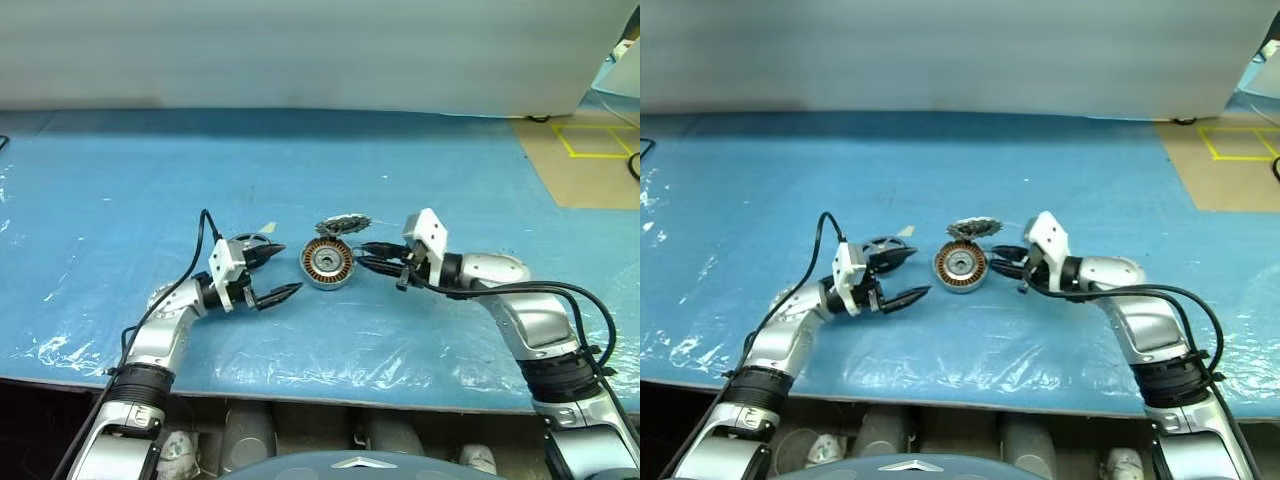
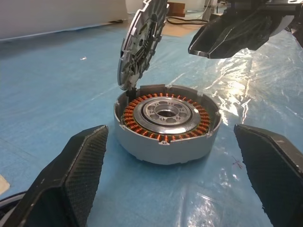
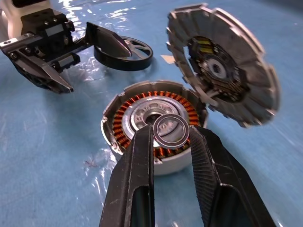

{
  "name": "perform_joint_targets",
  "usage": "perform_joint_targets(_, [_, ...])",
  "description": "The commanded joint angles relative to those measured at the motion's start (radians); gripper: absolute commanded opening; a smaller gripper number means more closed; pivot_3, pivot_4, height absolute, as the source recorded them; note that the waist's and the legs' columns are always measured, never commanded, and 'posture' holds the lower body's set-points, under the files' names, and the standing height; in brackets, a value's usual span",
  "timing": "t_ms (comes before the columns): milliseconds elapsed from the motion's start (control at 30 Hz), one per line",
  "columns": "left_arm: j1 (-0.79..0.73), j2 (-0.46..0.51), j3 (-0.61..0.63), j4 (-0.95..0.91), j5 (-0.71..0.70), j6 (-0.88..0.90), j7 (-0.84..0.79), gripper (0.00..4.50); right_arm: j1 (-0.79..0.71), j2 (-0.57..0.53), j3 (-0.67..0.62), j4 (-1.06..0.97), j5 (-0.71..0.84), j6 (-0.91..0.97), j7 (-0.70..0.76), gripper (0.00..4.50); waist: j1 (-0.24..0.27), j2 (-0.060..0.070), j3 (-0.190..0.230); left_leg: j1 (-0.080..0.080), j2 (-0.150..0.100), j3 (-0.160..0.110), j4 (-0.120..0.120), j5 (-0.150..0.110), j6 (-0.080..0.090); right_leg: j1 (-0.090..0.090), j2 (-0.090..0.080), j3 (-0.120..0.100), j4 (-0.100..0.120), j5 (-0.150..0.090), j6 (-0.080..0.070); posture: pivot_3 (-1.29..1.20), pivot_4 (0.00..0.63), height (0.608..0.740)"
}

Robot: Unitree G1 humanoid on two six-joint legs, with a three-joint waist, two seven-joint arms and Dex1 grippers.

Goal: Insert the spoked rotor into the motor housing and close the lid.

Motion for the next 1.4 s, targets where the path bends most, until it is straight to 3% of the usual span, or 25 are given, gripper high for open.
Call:
perform_joint_targets(33, [0.001, 0.003, 0.010, -0.044, -0.013, -0.005, 0.001, 4.50, -0.067, 0.026, 0.035, 0.030, -0.028, 0.000, -0.023, 0.70, 0.000, 0.000, 0.000, 0.000, 0.000, 0.000, 0.000, 0.000, 0.000, 0.000, 0.000, 0.000, 0.000, 0.000, 0.000, 0.00, 0.150, 0.740])
perform_joint_targets(400, [0.002, -0.012, 0.002, -0.055, -0.006, -0.003, 0.016, 4.50, -0.150, 0.085, 0.135, 0.193, -0.129, -0.024, -0.036, 0.70, 0.000, 0.000, 0.000, -0.001, 0.000, 0.000, -0.001, 0.001, -0.001, 0.000, 0.000, 0.000, 0.000, 0.000, 0.000, 0.00, 0.150, 0.740])
perform_joint_targets(1400, [-0.004, -0.006, -0.007, -0.069, -0.003, 0.016, 0.016, 4.50, -0.157, 0.098, 0.183, 0.204, -0.210, -0.089, -0.022, 0.70, -0.001, 0.000, 0.000, 0.000, 0.000, 0.000, 0.000, 0.001, -0.001, 0.000, 0.000, 0.000, 0.000, 0.000, 0.000, 0.00, 0.150, 0.740])
